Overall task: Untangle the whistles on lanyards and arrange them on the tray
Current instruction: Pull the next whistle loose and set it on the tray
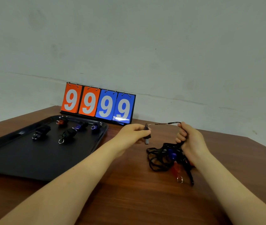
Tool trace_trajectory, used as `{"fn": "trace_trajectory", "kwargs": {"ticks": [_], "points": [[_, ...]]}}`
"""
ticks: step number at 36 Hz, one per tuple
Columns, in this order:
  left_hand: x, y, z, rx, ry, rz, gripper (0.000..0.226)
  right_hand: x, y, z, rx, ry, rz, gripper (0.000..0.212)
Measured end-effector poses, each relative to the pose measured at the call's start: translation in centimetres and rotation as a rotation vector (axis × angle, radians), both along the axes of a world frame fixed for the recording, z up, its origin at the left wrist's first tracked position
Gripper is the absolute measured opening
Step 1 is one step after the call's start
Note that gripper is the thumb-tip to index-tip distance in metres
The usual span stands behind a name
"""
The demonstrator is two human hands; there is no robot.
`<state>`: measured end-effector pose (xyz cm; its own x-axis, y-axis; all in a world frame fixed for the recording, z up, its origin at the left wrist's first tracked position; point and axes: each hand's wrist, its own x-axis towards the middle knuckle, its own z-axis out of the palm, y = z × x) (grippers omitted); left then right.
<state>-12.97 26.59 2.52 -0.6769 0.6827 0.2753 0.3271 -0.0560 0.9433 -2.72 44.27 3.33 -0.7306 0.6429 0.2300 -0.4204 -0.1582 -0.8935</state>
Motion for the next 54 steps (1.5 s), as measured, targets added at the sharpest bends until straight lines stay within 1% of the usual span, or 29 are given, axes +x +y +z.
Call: {"fn": "trace_trajectory", "kwargs": {"ticks": [3, 5, 6, 7, 9, 11, 13, 15, 17, 20, 23, 26, 29, 32, 34, 36, 39, 42, 46, 51, 54], "points": [[0.4, 0.1, 0.0, 0.134, -0.233, -0.105, 0.021, 0.2, -0.3, -0.1, 0.143, -0.123, -0.108, 0.019], [0.6, 0.1, 0.2, 0.261, -0.393, -0.158, 0.017, 0.2, -0.5, -0.3, 0.27, -0.224, -0.162, 0.018], [0.7, 0.1, 0.3, 0.332, -0.467, -0.169, 0.015, 0.2, -0.7, -0.4, 0.364, -0.274, -0.189, 0.019], [0.7, 0.2, 0.4, 0.402, -0.529, -0.17, 0.013, 0.2, -1.0, -0.4, 0.501, -0.33, -0.227, 0.02], [0.5, 0.3, 0.4, 0.524, -0.622, -0.142, 0.012, 0.1, -1.9, -0.6, 0.836, -0.41, -0.297, 0.018], [0.3, 0.4, 0.3, 0.609, -0.678, -0.087, 0.012, 0.1, -2.9, -0.8, 1.062, -0.437, -0.259, 0.014], [0.1, 0.4, -0.1, 0.653, -0.726, -0.009, 0.011, 0.1, -3.9, -1.1, 1.198, -0.457, -0.144, 0.012], [-0.1, 0.4, -0.5, 0.634, -0.734, 0.079, 0.019, 0.0, -4.7, -1.6, 1.311, -0.449, -0.051, 0.014], [-0.3, 0.6, -1.0, 0.577, -0.694, 0.142, 0.024, -0.1, -5.5, -1.9, 1.367, -0.428, 0.005, 0.018], [-0.2, 0.8, -1.1, 0.51, -0.62, 0.142, 0.024, 0.0, -6.1, -1.8, 1.356, -0.402, 0.032, 0.021], [0.1, 0.9, -1.0, 0.469, -0.539, 0.082, 0.019, 0.2, -6.1, -1.6, 1.373, -0.383, 0.027, 0.021], [0.3, 1.0, -1.0, 0.423, -0.459, 0.045, 0.023, 0.3, -6.0, -1.5, 1.394, -0.391, 0.031, 0.021], [0.4, 0.9, -1.2, 0.358, -0.351, 0.058, 0.023, 0.3, -5.9, -1.5, 1.4, -0.372, 0.035, 0.02], [0.5, 0.9, -1.3, 0.32, -0.269, 0.077, 0.023, 0.3, -5.8, -1.4, 1.282, -0.287, 0.022, 0.019], [0.3, 0.9, -1.4, 0.313, -0.242, 0.086, 0.023, 0.5, -5.7, -1.0, 1.162, -0.195, -0.01, 0.019], [0.1, 1.0, -1.3, 0.297, -0.212, 0.086, 0.022, 0.7, -5.5, -0.6, 1.033, -0.158, -0.042, 0.02], [0.2, 0.9, -1.0, 0.296, -0.206, 0.038, 0.021, 0.6, -4.8, -0.4, 0.882, -0.162, -0.115, 0.021], [0.5, 0.7, -0.6, 0.329, -0.239, -0.056, 0.024, 0.3, -4.2, -0.4, 0.807, -0.184, -0.163, 0.019], [0.8, 0.5, 0.0, 0.345, -0.282, -0.159, 0.026, 0.3, -4.2, -0.4, 0.791, -0.189, -0.184, 0.019], [0.9, 0.2, 0.3, 0.359, -0.333, -0.189, 0.021, 0.6, -4.6, -0.2, 0.747, -0.174, -0.151, 0.019], [1.1, 0.2, 0.2, 0.361, -0.368, -0.227, 0.017, 0.6, -4.5, -0.4, 0.748, -0.206, -0.176, 0.021]]}}
